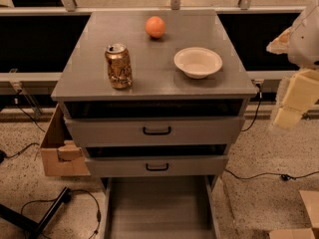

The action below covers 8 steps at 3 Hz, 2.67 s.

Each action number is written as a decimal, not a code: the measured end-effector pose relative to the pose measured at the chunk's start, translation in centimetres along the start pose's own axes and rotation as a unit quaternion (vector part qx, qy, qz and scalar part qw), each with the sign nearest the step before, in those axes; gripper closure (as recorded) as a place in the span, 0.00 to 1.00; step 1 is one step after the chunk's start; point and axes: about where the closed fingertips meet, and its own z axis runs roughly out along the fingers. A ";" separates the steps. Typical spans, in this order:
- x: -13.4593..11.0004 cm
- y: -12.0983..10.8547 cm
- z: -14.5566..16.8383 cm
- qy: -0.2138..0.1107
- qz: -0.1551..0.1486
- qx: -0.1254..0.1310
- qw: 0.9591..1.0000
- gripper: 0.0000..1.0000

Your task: Place orange can into bottom drawer

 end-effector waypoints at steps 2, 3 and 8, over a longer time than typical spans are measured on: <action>-0.2 -0.3 0.0 -0.014 0.003 0.008 1.000 0.00; -0.7 -1.5 0.7 -0.066 0.008 0.025 0.997 0.00; -11.3 -5.7 3.4 -0.291 -0.017 0.055 0.955 0.00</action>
Offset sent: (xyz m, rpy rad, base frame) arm 0.0102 0.0014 -0.0019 0.0678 -0.0396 -0.0048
